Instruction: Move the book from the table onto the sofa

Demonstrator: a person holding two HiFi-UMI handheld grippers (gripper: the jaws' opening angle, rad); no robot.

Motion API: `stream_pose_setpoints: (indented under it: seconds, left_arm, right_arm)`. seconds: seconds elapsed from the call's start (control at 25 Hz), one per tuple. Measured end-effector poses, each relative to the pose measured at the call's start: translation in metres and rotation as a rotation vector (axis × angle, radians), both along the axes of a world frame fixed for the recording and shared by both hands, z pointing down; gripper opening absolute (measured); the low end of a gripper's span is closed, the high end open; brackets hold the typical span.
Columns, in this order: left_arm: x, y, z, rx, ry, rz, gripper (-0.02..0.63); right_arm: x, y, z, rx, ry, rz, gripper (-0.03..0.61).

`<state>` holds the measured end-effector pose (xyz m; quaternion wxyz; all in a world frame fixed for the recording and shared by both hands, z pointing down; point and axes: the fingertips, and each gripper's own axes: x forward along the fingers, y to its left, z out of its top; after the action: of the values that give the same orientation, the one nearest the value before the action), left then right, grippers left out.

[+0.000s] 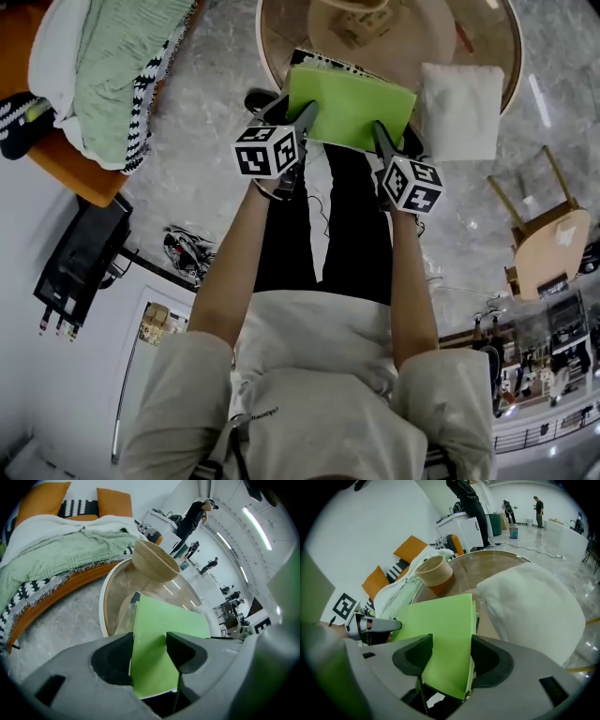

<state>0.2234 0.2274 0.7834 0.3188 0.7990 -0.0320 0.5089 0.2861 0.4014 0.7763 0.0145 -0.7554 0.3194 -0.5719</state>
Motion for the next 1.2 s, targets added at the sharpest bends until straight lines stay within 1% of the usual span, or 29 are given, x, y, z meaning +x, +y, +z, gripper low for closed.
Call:
stream_pose_setpoints:
  seconds: [0.16, 0.28, 0.44, 0.56, 0.72, 0.92, 1.08, 1.2]
  left_arm:
    - [0.003, -0.013, -0.016, -0.003, 0.044, 0.007, 0.23]
    - [-0.005, -0.03, -0.036, 0.002, 0.069, -0.003, 0.23]
    - [-0.016, -0.065, -0.069, 0.019, 0.106, -0.04, 0.23]
    - [-0.028, -0.095, -0.092, 0.039, 0.133, -0.083, 0.23]
    - [-0.056, -0.131, -0.124, 0.055, 0.159, -0.163, 0.23]
    - [-0.082, -0.186, -0.158, 0.112, 0.22, -0.283, 0.23]
    - [-0.127, -0.221, -0.182, 0.148, 0.244, -0.394, 0.23]
    - [-0.158, -0.248, -0.194, 0.172, 0.248, -0.501, 0.23]
  right_arm:
    - [0.002, -0.012, -0.02, -0.007, 0.043, -0.002, 0.252]
    - [-0.004, -0.03, -0.042, -0.009, 0.063, -0.017, 0.252]
    - [-0.009, -0.068, -0.074, 0.006, 0.097, -0.058, 0.252]
    - [-0.014, -0.101, -0.096, 0.018, 0.134, -0.1, 0.252]
    - [-0.029, -0.144, -0.128, 0.035, 0.171, -0.179, 0.252]
    - [-0.035, -0.211, -0.158, 0.106, 0.225, -0.314, 0.252]
    - [-0.063, -0.261, -0.18, 0.152, 0.244, -0.431, 0.252]
    - [-0.08, -0.303, -0.194, 0.174, 0.258, -0.522, 0.252]
